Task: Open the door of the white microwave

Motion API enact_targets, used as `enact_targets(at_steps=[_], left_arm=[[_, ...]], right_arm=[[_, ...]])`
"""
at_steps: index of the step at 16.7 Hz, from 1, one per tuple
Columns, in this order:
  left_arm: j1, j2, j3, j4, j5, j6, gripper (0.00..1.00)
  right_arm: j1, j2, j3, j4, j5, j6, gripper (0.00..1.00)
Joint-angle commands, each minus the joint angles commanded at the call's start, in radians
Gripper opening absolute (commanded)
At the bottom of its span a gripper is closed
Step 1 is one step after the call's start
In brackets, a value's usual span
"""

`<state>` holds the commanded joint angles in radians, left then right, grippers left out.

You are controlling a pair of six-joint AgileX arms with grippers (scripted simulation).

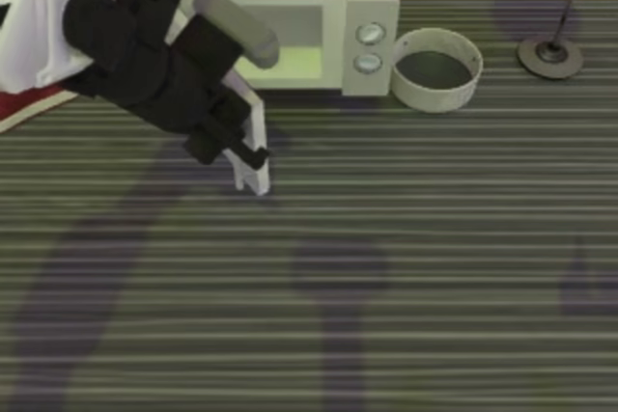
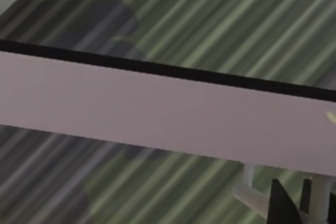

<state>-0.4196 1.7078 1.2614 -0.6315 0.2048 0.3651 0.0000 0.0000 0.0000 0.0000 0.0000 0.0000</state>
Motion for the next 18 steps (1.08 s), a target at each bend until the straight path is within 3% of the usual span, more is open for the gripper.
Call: enact_targets(at_steps=[13, 18], left_arm=[[-0.004, -0.002, 0.000, -0.001, 0.007, 0.000, 0.00], [0.041, -0.014, -0.014, -0.028, 0.054, 0.104, 0.00]], right_arm=[[0.000, 0.000, 0.000, 0.000, 0.000, 0.000, 1.00], [0.000, 0.000, 0.000, 0.000, 0.000, 0.000, 1.00]])
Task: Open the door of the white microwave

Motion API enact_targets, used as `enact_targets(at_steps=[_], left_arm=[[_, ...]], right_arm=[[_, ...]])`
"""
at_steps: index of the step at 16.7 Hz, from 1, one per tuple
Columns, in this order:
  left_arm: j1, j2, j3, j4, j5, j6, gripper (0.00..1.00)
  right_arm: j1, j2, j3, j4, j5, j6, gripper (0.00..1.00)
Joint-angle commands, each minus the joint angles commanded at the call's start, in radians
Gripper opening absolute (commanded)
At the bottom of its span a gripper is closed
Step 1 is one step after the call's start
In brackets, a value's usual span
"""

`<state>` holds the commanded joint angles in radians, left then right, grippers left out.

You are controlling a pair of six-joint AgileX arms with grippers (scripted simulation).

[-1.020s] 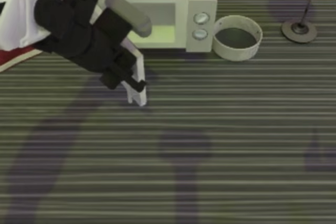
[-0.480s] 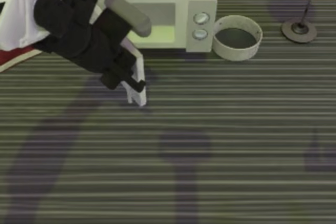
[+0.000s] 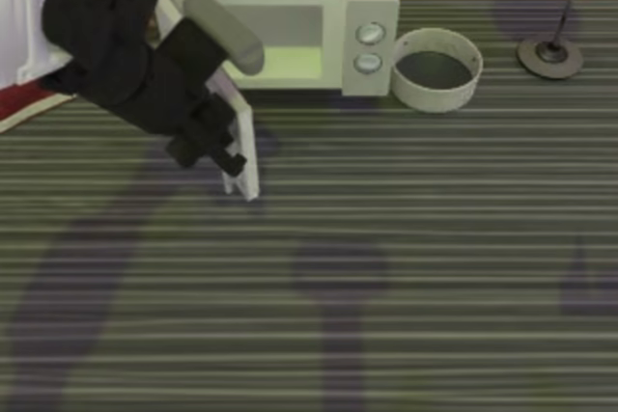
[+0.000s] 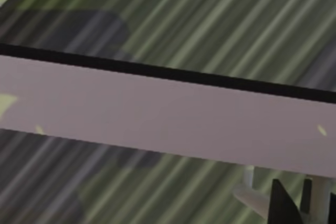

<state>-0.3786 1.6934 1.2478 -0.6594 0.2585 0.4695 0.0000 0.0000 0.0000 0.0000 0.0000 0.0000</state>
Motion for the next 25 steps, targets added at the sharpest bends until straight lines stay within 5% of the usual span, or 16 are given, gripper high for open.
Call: enact_targets(at_steps=[25], left_arm=[[0.029, -0.011, -0.010, -0.016, 0.031, 0.067, 0.00]], right_arm=[[0.000, 0.000, 0.000, 0.000, 0.000, 0.000, 1.00]])
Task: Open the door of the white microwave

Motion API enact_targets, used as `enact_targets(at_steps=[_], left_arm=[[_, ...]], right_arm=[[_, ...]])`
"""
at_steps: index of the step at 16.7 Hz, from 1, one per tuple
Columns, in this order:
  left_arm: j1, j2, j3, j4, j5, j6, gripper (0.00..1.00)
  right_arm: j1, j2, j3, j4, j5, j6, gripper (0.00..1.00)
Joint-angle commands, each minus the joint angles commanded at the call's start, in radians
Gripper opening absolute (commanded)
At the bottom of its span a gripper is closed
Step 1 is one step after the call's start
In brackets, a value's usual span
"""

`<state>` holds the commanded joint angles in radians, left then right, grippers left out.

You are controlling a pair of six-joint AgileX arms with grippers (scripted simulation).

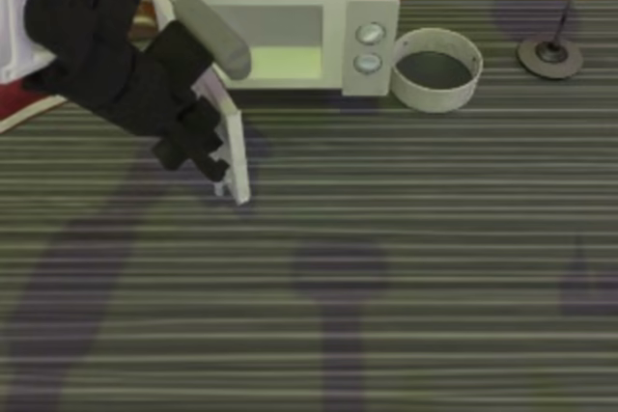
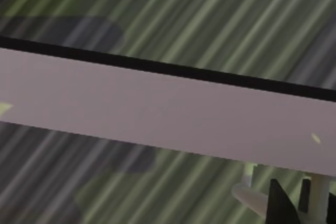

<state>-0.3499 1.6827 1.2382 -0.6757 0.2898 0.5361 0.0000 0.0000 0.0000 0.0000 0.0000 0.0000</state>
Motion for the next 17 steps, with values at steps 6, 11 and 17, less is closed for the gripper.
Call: enact_targets(at_steps=[6, 11, 17], left_arm=[[0.002, -0.001, 0.002, -0.005, 0.010, 0.014, 0.00], [0.055, -0.001, 0.003, -0.051, 0.060, 0.141, 0.00], [0.079, -0.004, 0.003, -0.070, 0.083, 0.195, 0.00]], right_arm=[[0.000, 0.000, 0.000, 0.000, 0.000, 0.000, 1.00], [0.000, 0.000, 0.000, 0.000, 0.000, 0.000, 1.00], [0.000, 0.000, 0.000, 0.000, 0.000, 0.000, 1.00]])
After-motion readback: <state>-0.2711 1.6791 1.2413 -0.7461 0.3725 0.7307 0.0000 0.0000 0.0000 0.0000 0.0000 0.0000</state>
